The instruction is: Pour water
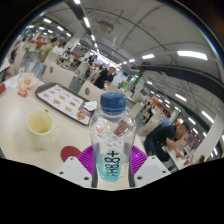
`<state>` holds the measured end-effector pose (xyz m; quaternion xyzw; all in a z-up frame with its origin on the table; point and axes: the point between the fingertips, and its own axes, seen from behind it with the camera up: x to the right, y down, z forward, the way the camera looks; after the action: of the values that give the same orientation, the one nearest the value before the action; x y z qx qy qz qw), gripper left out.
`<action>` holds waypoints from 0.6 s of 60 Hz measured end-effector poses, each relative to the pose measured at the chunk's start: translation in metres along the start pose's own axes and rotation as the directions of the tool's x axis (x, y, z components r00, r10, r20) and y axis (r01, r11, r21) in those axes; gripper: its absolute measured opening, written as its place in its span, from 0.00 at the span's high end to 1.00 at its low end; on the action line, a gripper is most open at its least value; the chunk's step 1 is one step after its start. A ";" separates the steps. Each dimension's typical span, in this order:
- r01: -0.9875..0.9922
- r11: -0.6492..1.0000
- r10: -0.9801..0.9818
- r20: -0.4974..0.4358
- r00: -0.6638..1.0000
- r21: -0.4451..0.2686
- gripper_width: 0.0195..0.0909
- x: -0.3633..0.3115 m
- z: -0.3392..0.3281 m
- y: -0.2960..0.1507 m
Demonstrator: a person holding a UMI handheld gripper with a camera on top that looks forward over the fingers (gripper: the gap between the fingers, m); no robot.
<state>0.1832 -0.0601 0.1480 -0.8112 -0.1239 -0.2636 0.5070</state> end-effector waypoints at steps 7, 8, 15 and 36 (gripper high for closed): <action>0.335 0.942 -0.331 -0.111 0.937 0.025 0.69 0.018 0.014 -0.047; 0.382 0.924 -0.376 -0.126 0.918 0.025 0.70 0.014 0.018 -0.053; 0.683 0.730 -0.662 -0.221 0.716 0.029 0.70 0.005 0.028 -0.090; 0.996 0.079 -0.945 -0.322 0.062 -0.042 0.70 -0.051 0.044 -0.110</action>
<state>0.1028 0.0326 0.1883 -0.4189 -0.5917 -0.6278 0.2834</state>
